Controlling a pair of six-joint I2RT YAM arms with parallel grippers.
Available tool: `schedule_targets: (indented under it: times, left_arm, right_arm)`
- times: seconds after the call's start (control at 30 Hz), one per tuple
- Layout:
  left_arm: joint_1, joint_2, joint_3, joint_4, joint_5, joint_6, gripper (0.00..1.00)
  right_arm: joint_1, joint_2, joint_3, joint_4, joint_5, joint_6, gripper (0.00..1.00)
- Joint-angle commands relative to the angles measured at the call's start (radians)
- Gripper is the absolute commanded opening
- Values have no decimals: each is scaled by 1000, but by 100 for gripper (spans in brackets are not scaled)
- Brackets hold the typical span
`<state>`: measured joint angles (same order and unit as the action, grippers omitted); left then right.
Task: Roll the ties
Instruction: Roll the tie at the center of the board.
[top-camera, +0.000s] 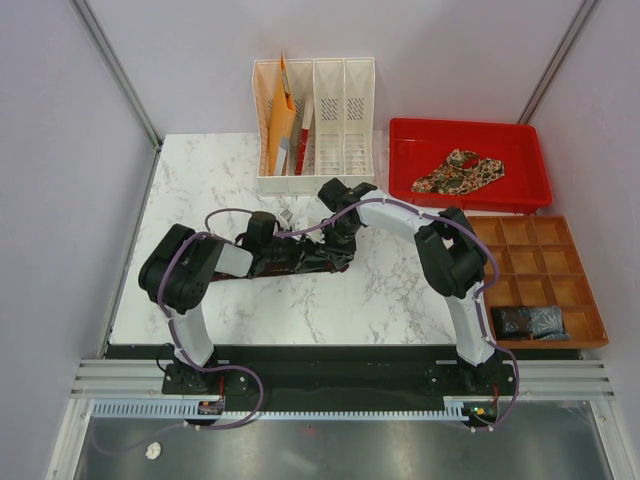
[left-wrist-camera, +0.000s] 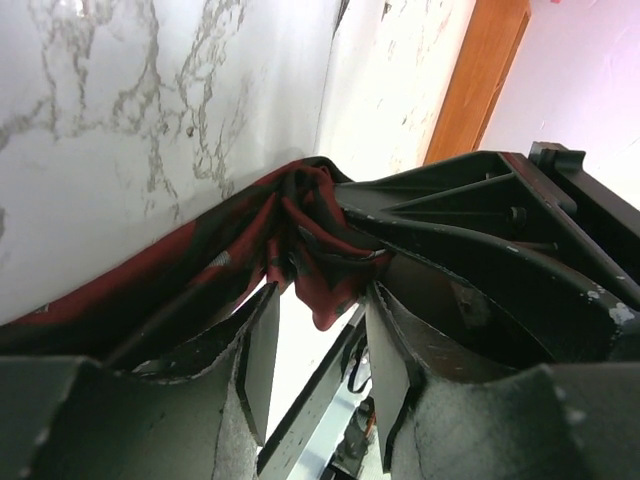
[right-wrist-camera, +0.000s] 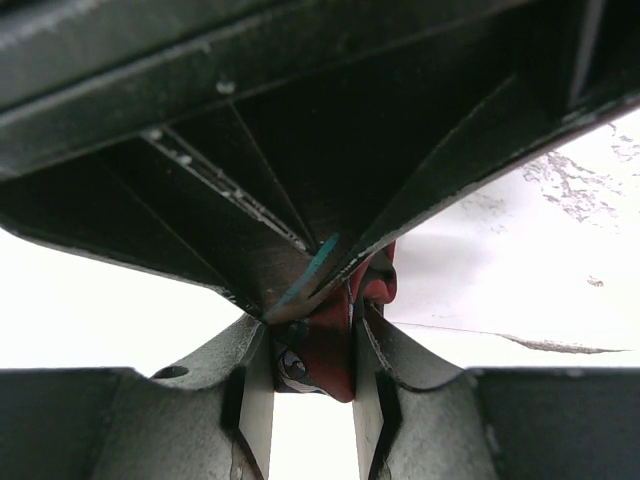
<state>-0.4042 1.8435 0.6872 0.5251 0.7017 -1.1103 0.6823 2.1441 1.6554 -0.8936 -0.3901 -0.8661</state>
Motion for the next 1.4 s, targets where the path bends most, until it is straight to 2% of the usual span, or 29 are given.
schedule_targets:
  times: [0.0, 0.13, 0.2, 0.23, 0.27, 0.37, 0.47, 0.5, 0.53, 0.57, 0.6, 0.77, 0.83, 0.9, 1.1, 1.23, 1.33, 1.37]
  left_arm:
    - [-8, 25, 55, 104, -7, -48, 46]
    - [-16, 37, 67, 67, -24, -43, 45]
    - [-19, 43, 72, 56, -27, -46, 40]
    - [-21, 45, 77, 41, -28, -43, 37]
    - [-21, 45, 80, 27, -36, -40, 29]
    - [-18, 43, 87, -48, -53, -8, 13]
    - [-10, 30, 97, -150, -79, 44, 3]
    - [-8, 26, 100, -168, -87, 76, 2]
    - [-7, 22, 112, -283, -103, 107, 2]
    - [-7, 20, 130, -331, -122, 139, 2]
    - [-7, 20, 147, -358, -145, 183, 2]
    - [-7, 25, 195, -508, -218, 262, 2]
    - [-7, 29, 212, -558, -241, 305, 2]
    - [-7, 33, 230, -606, -258, 343, 2]
    - [-5, 14, 245, -692, -314, 405, 2]
    - [8, 2, 212, -685, -308, 405, 2]
    - [13, 8, 204, -672, -303, 402, 2]
    - [13, 8, 204, -669, -303, 405, 2]
  right_arm:
    - [11, 31, -13, 4, -4, 27, 0]
    - [8, 28, -5, 5, -15, 33, 0]
    - [10, 27, -5, 4, -19, 42, 0]
    - [10, 26, -3, 5, -26, 44, 0]
    - [10, 26, -3, 5, -27, 45, 1]
    - [10, 25, -3, 5, -26, 42, 5]
    - [3, 17, -5, 4, -30, 41, 19]
    - [-3, 11, -5, 5, -36, 42, 28]
    - [-9, 8, -6, 5, -47, 50, 32]
    - [-21, 5, -3, 5, -55, 56, 36]
    - [-29, -1, -2, 2, -65, 59, 46]
    - [-92, -24, 3, 1, -147, 102, 72]
    - [-118, -27, 13, 2, -203, 122, 74]
    - [-131, -35, 12, 28, -246, 160, 82]
    - [-164, -67, -55, 165, -308, 226, 84]
    - [-175, -96, -132, 220, -398, 213, 85]
    - [-175, -142, -242, 359, -432, 216, 85]
    - [-175, -168, -275, 455, -441, 214, 85]
